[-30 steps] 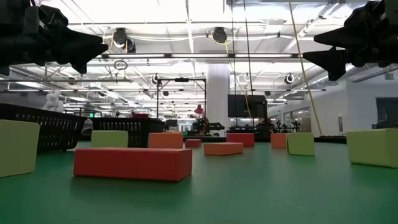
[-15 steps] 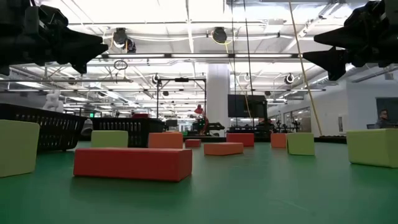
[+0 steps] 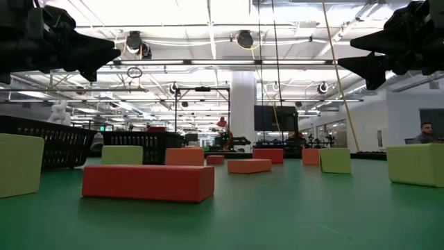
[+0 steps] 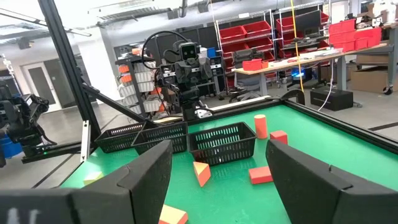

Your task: Sort & place blocks by color

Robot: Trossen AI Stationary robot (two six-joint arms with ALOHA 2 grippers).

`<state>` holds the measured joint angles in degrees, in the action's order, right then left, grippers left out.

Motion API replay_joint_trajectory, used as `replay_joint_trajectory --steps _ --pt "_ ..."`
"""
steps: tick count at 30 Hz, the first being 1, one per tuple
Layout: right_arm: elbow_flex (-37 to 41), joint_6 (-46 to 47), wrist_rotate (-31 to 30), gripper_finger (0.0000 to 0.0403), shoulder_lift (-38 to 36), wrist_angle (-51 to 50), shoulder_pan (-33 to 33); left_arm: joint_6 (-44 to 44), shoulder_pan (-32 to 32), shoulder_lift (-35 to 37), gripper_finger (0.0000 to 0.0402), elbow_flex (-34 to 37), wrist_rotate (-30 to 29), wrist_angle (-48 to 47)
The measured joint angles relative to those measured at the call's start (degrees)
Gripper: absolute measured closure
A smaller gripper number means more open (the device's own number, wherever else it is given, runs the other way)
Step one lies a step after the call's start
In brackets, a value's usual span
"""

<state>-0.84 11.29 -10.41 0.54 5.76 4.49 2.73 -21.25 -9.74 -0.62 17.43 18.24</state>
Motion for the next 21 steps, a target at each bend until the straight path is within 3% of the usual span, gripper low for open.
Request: replay_joint_trajectory --steps 9,21 --pt "-0.02 0.0 0.0 0.0149 0.0 0.07 0.0 -7.15 0.02 0.0 0.0254 0.0 0.0 0.0" --pt "0.0 -2.92 -0.06 0.0149 0.02 10.79 0.0 2.99 0.02 0.02 0.0254 0.0 0.02 3.04"
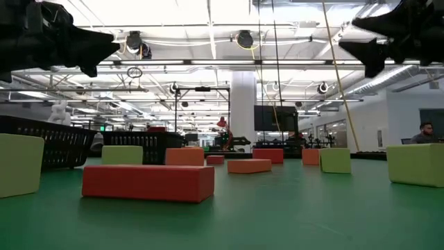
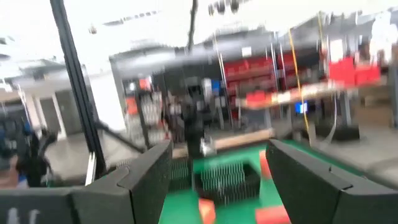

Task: Sort & place blocks by color
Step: Put the orange block into the middle black bin

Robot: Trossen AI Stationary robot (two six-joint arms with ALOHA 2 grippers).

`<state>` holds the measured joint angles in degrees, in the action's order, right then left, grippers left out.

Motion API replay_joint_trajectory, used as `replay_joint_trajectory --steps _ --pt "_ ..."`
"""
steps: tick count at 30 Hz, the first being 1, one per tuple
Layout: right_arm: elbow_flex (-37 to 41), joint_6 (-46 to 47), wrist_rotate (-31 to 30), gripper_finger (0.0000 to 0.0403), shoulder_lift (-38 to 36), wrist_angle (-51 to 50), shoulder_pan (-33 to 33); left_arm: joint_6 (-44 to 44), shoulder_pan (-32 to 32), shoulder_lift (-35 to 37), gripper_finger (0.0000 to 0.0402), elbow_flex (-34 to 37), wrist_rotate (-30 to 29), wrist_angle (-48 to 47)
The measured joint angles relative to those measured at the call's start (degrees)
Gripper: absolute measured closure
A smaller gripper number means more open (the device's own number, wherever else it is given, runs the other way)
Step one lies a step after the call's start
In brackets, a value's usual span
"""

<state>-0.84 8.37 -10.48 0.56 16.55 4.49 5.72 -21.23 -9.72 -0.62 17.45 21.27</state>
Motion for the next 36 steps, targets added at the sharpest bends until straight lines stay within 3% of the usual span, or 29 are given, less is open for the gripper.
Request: replay_joint_trajectory --steps 9,22,26,31,34,36 --pt "0.0 -1.56 0.04 0.0149 -0.02 7.44 0.0 11.27 0.0 0.0 0.0254 0.0 0.26 -0.2" --pt "0.0 -0.26 1.04 0.0149 -0.02 7.62 0.0 14.99 0.0 -0.02 0.0254 -0.02 -0.99 -3.02" --pt "-0.02 -2.82 -1.74 0.0149 0.45 8.79 0.0 16.16 0.0 -1.9 0.0254 -4.0 -6.4 -14.45" --pt "-2.0 -6.7 -10.29 0.0149 6.36 7.06 -0.01 12.25 -0.04 -11.57 0.0254 -16.01 -17.78 -34.15" --pt "-5.87 -9.14 -14.34 0.0149 14.07 3.17 -0.15 12.22 -0.51 -21.86 0.0253 -23.68 -23.86 -41.79" --pt "-10.45 -10.1 -15.17 0.0149 20.35 2.38 -0.83 12.44 -1.48 -29.67 0.0249 -28.38 -24.61 -44.84"
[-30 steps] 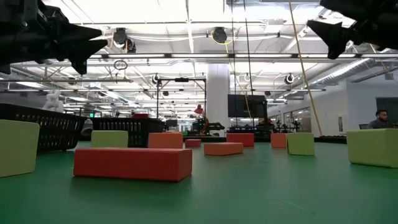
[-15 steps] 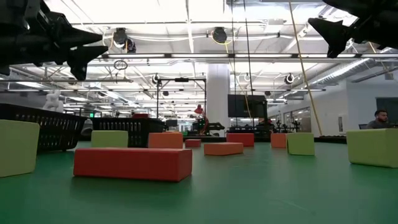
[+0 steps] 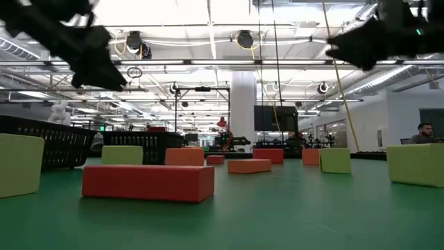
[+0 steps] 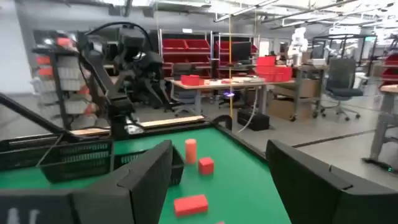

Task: Sort & place blocks by color
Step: Put the orange block into the middle black bin

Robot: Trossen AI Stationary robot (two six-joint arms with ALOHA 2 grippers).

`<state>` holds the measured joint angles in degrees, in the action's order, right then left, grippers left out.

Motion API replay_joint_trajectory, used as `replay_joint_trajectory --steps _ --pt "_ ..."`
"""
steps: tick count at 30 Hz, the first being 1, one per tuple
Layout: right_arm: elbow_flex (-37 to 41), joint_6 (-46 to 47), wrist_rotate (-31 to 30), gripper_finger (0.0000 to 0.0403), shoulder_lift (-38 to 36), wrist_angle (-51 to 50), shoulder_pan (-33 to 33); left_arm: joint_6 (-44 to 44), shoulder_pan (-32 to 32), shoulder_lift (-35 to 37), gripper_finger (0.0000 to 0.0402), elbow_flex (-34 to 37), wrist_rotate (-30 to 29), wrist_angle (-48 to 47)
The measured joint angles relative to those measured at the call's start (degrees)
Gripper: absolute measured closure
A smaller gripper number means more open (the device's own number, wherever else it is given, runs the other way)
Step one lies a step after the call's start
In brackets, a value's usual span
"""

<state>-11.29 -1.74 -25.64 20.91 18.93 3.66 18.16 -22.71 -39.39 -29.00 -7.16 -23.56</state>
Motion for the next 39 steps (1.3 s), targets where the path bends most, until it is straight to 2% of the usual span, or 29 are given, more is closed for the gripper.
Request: replay_joint_trajectory --steps 3,7,12,16,20,23,39 --pt "-7.39 -0.59 -0.09 0.0149 10.55 -4.16 -1.53 -1.24 -2.09 -12.23 0.0226 -6.28 0.06 -3.02" --pt "-16.22 -0.44 0.26 0.0148 23.0 -11.39 -2.36 -3.39 -4.72 -25.37 0.0173 -13.9 1.06 -5.43" --pt "-20.58 0.75 0.37 0.0133 32.72 -12.22 -2.29 -5.42 -7.21 -34.92 0.0106 -20.89 4.38 -10.06" --pt "-20.76 2.32 0.23 0.0117 36.14 -10.22 -2.62 -6.71 -8.99 -40.9 0.0069 -23.44 4.11 -15.54" --pt "-20.85 2.56 0.23 0.0105 37.11 -9.79 -2.91 -7.02 -10.15 -44.24 0.0053 -23.92 3.89 -16.18" --pt "-20.85 2.59 0.2 0.0104 37.07 -9.72 -3.09 -7.03 -10.85 -45.71 0.0051 -23.92 1.49 -14.95" --pt "-20.85 3.63 0.18 0.0105 37.07 -9.62 -3.1 -6.28 -11.35 -47.59 0.005 -23.89 1.39 -10.7"
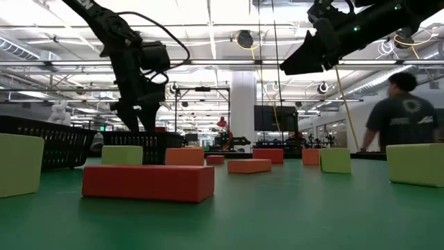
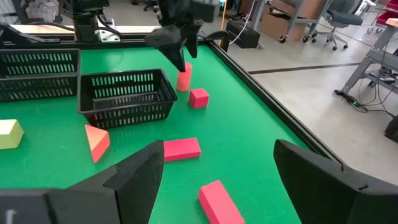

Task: Sort & place blocks by color
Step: Put the orange block into the middle black bin

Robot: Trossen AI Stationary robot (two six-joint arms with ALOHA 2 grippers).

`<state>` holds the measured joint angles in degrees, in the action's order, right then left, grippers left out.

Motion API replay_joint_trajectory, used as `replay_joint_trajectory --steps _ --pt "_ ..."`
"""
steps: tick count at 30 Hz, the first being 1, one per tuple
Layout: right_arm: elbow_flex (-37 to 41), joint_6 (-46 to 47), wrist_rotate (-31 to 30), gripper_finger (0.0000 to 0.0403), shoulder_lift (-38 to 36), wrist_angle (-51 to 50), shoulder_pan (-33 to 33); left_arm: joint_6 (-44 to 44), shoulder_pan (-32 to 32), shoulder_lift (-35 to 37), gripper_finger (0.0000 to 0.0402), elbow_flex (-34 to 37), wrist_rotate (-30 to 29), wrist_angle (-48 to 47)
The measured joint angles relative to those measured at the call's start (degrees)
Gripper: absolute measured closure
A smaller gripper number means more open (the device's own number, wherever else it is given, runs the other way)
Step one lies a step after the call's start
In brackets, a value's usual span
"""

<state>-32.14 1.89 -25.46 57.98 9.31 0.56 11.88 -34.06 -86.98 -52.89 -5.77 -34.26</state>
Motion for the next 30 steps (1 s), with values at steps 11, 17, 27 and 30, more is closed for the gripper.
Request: replay_joint_trajectory --steps 11,17,27,30 --pt "0.0 0.38 -0.03 0.0106 0.0 2.52 -2.45 -0.45 0.11 -5.74 0.005 0.1 -0.03 3.44" --pt "0.0 4.05 -0.04 0.0106 0.0 3.2 -3.52 -1.11 0.11 -5.24 0.0056 0.07 -0.31 5.44" --pt "0.0 3.21 -0.02 0.0106 0.0 3.29 -3.54 -1.8 0.11 -5.27 0.0268 0.07 -0.28 5.48" --pt "0.0 2.52 -0.04 0.0106 0.0 3.29 -3.54 -3.02 -0.09 -5.23 0.028 0.05 -0.27 5.55"
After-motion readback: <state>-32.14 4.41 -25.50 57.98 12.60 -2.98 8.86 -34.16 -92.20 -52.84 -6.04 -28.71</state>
